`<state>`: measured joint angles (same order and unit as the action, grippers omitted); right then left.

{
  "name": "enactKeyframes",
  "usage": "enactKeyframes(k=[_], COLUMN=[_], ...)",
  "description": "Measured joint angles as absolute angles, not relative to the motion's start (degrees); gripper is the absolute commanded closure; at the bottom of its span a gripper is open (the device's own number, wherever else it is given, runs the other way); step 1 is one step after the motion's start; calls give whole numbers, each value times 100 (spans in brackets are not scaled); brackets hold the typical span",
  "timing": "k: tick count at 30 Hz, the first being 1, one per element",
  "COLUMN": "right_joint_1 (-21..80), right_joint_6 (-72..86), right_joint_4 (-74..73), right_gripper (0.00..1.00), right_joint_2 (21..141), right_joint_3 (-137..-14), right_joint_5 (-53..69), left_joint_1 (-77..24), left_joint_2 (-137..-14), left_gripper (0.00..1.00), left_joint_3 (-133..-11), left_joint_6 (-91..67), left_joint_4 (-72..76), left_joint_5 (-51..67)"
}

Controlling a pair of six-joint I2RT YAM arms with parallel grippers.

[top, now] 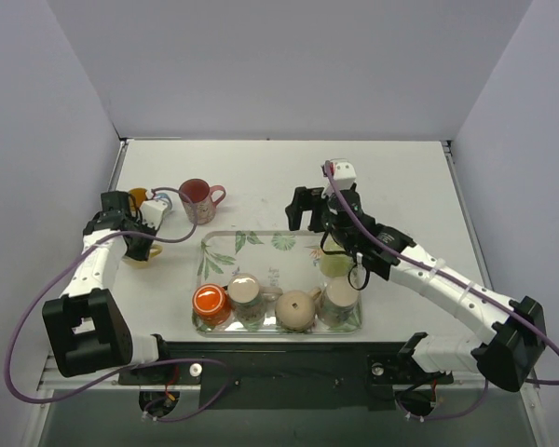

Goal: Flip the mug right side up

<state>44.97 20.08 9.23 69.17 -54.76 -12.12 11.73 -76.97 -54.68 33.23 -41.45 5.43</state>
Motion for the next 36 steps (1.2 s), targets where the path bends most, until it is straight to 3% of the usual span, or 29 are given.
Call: enactKeyframes(k=[1,2,6,9,19,22,28,36], right_joint_1=[4499,4499,4508,4523,4206,3809,3439,2515], right_joint_6=[2248,2456,3671,4431,5793,5345,4270,4191], right_joint_4=[642,381,-805,-1197,-657,-932,-2294,-3109], right_gripper=[6,6,3,3,3,5,4,0], right_joint_2=[7052,7164,7614,7625,6869,6643,6726,7210], right_joint_3=[-5697,-5887,-6694,-6681,-5212,-5461,-7153,-6613], right_joint_5=[-1223,-1227,-1133,-1007,-521,-480,-1186,-1756], left_joint_1=[1173,1173,1184,1240,1323,1323,1111,801], left_joint_2=[-7697,-7701,-7784,-7822,-7303,-7000,-6606,-7074], left_gripper=[100,86,48,37,33,32,31,30], left_joint_3=[-5358,-5299,-5225,-5380,-5916,-6145,-6423,-7035], left_joint_6=[3350,3367,3457,3500,3465,3391,3129,2692], left_joint_4=[-4021,-3957,-3894,-3970,-4383,-4519,-4696,-5057], left_joint_5=[552,565,617,731,1269,1525,1975,2272])
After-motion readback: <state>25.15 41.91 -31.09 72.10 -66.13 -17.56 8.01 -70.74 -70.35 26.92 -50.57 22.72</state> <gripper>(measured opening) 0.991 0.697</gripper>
